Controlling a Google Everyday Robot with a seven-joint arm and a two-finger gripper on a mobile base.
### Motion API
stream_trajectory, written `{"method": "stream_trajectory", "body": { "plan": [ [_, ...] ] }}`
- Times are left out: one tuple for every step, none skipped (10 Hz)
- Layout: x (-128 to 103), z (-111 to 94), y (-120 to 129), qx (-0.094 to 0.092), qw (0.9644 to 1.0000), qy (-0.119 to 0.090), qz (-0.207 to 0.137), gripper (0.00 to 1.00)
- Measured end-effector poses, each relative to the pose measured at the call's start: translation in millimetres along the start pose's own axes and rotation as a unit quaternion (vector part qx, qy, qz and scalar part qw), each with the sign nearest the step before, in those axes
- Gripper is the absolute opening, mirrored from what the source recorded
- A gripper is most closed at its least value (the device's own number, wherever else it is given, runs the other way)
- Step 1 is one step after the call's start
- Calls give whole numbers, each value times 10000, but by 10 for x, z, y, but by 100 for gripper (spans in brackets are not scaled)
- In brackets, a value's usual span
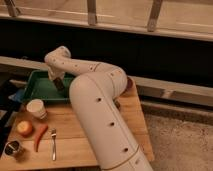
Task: Wipe tray with eraser
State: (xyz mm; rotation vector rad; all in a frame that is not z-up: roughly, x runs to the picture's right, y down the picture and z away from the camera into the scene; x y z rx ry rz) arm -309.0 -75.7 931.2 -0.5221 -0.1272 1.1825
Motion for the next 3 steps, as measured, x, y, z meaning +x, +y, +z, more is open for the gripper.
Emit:
{"method": "stream_trajectory", "body": {
  "plan": [
    [90,-7,163,-120,9999,117,-35,0],
    [113,-2,197,-148,9998,147,-36,0],
    [111,-5,170,-125,9998,141,-41,0]
  ]
}}
